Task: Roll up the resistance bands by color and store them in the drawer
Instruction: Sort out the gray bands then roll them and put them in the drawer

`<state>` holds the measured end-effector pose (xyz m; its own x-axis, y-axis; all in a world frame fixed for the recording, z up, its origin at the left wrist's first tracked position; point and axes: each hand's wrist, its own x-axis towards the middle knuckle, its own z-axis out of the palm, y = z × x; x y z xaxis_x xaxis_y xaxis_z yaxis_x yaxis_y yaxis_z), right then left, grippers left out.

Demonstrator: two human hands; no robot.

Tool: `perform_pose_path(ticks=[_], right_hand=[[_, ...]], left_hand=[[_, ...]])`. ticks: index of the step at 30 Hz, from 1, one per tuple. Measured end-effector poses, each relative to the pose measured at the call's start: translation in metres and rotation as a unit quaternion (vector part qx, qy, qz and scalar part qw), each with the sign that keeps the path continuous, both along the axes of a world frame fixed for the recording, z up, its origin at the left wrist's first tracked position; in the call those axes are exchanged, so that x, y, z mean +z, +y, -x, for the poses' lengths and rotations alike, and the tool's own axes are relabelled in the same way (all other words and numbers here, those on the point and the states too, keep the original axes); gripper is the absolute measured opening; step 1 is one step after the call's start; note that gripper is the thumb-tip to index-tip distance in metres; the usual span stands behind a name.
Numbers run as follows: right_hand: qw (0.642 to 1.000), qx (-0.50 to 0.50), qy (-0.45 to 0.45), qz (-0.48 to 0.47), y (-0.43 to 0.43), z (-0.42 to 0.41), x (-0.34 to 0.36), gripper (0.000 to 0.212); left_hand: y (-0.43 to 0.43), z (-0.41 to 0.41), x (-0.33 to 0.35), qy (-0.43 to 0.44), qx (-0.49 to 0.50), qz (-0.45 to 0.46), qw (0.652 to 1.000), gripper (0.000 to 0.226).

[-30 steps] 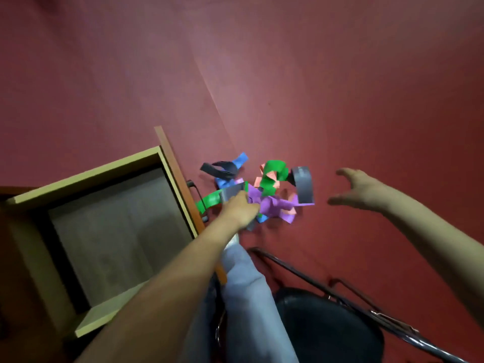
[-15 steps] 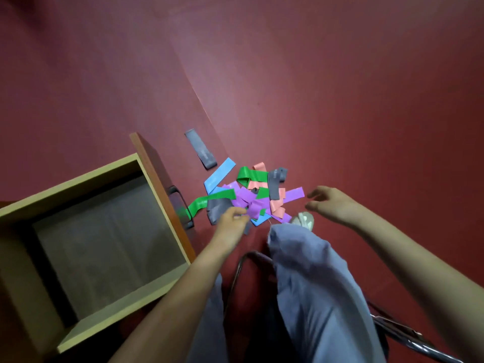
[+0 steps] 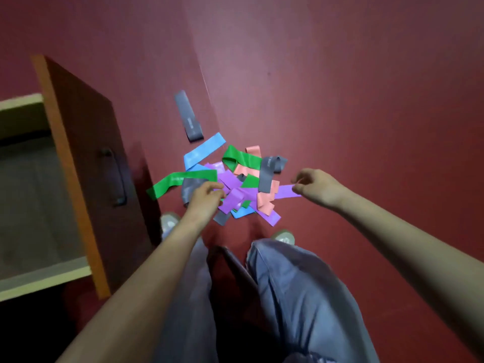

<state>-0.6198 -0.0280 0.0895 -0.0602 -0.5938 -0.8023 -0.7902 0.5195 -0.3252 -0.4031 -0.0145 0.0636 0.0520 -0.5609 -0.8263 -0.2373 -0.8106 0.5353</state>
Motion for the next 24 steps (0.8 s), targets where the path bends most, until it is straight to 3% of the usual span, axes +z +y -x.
perform_pose_path(ticks=[6,12,18,24], right_hand=[[0.997,-0.001,0.076,0.017,0.036,0.035,-0.111,0.02],[0.993,-0.031,0.095,0.061,0.064,0.035,-0.217,0.024],[0.978,-0.045,0.091,0.183,0.065,0.019,-0.31,0.019],[0.97,0.158,0.148,0.11,0.054,0.015,-0.381,0.042]], left_hand=[[0.001,0.029,-0.095,-0.002,-0.066,0.012,0.998,0.018],[-0.011,0.042,-0.18,0.004,-0.156,0.034,0.987,0.019],[0.004,0.041,-0.228,0.048,-0.132,0.028,0.99,0.016],[0.013,0.033,-0.284,0.048,-0.098,0.024,0.994,0.017]])
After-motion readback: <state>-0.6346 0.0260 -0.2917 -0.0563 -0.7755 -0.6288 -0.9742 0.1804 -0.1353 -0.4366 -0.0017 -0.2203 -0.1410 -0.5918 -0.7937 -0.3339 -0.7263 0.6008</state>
